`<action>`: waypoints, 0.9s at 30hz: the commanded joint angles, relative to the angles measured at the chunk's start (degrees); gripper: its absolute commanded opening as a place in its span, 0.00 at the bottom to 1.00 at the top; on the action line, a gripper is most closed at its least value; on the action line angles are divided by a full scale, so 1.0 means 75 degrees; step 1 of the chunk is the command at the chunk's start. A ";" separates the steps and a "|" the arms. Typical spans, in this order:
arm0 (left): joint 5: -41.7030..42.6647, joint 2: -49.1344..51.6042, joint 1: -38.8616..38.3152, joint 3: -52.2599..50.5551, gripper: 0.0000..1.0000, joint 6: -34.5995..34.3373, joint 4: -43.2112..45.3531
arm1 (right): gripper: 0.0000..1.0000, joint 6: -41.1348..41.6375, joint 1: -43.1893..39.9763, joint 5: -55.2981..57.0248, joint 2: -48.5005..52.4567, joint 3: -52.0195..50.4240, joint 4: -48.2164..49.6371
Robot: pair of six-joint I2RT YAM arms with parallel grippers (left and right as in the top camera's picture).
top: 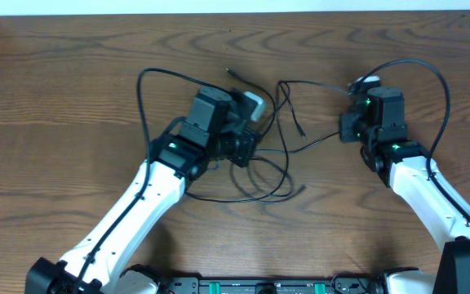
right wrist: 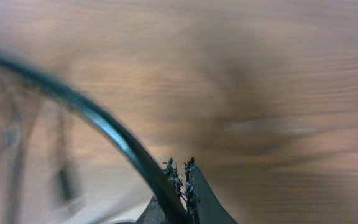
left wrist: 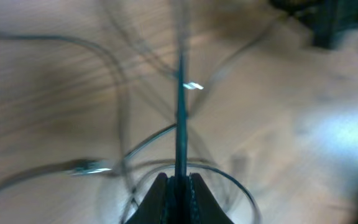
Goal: Untangle cables
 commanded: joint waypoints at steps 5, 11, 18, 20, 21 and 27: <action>-0.4677 -0.0119 0.0988 0.0125 0.07 -0.1250 -0.0854 | 0.01 -0.0032 -0.0656 0.3445 -0.0006 0.0143 0.0889; -0.5109 -0.0119 0.1877 0.0125 0.08 -0.2291 -0.1335 | 0.01 0.0329 -0.1711 0.3555 -0.0006 0.0300 0.1026; -0.5109 -0.0119 0.2990 0.0125 0.07 -0.4071 -0.1746 | 0.01 0.0854 -0.2200 0.2005 -0.0006 0.0326 0.0950; -0.5100 -0.0119 0.3279 0.0125 0.07 -0.4765 -0.1836 | 0.01 0.0854 -0.2183 0.1658 -0.0006 0.0326 0.0944; -0.5097 -0.0119 0.3334 0.0125 0.08 -0.4922 -0.1856 | 0.01 0.0857 -0.2183 0.1556 -0.0006 0.0326 0.0941; -0.4873 -0.0114 0.3418 0.0125 0.08 -0.5149 -0.1888 | 0.01 0.0863 -0.2183 0.1343 -0.0006 0.0326 0.0909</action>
